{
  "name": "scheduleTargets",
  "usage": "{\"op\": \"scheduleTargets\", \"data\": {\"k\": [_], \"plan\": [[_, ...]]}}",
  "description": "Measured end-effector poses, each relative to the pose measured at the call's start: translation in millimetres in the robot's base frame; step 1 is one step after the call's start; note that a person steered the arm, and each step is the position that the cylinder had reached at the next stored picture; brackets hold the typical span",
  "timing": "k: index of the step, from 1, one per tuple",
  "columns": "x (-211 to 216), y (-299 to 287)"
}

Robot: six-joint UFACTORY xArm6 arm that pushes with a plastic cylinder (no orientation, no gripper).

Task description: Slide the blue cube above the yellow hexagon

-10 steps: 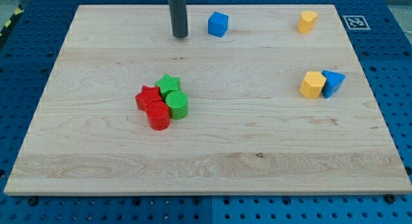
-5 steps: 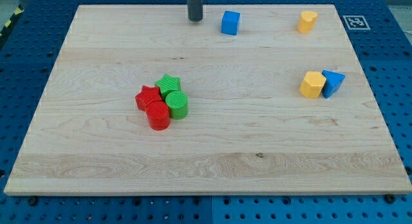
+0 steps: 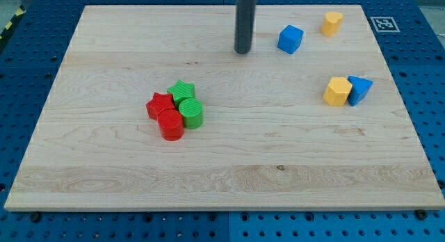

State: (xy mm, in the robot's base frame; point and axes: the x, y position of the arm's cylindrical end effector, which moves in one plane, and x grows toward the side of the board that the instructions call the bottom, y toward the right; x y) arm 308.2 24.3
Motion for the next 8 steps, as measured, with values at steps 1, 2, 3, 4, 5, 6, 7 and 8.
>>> {"op": "scheduleTargets", "data": {"k": [1, 2, 3, 4, 5, 6, 7, 8], "plan": [[-44.0, 13.0], [-42.8, 52.8], [-3.8, 83.3], [42.0, 95.0], [40.8, 84.3], [13.2, 44.2], [-21.1, 57.8], [-20.4, 100.4]]}}
